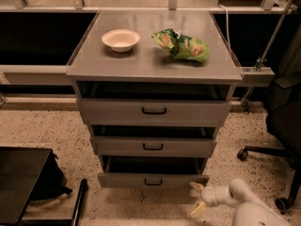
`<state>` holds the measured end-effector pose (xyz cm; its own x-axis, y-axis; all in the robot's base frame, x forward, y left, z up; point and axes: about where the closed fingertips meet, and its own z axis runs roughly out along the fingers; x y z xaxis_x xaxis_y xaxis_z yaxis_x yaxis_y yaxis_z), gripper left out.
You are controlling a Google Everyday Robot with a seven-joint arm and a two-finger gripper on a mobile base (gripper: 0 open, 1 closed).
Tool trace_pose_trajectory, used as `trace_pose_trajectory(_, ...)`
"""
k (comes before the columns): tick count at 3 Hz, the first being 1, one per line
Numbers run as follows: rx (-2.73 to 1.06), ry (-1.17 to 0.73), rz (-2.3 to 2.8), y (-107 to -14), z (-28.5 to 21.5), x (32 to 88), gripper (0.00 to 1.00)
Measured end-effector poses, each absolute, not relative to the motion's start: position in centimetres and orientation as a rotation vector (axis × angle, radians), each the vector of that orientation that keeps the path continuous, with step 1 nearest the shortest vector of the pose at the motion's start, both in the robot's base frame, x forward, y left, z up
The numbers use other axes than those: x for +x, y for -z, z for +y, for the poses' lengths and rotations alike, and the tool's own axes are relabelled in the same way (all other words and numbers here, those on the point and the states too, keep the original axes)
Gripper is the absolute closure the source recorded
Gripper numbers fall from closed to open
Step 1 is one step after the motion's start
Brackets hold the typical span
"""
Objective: Close bottom drawer
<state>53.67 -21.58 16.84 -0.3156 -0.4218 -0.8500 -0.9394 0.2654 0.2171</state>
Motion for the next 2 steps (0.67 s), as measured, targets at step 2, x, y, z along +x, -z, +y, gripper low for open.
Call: trace_pose_trajectory(2, -1.202, -0.976, 1.89, -17.3, -20.7, 56.5, 0.0)
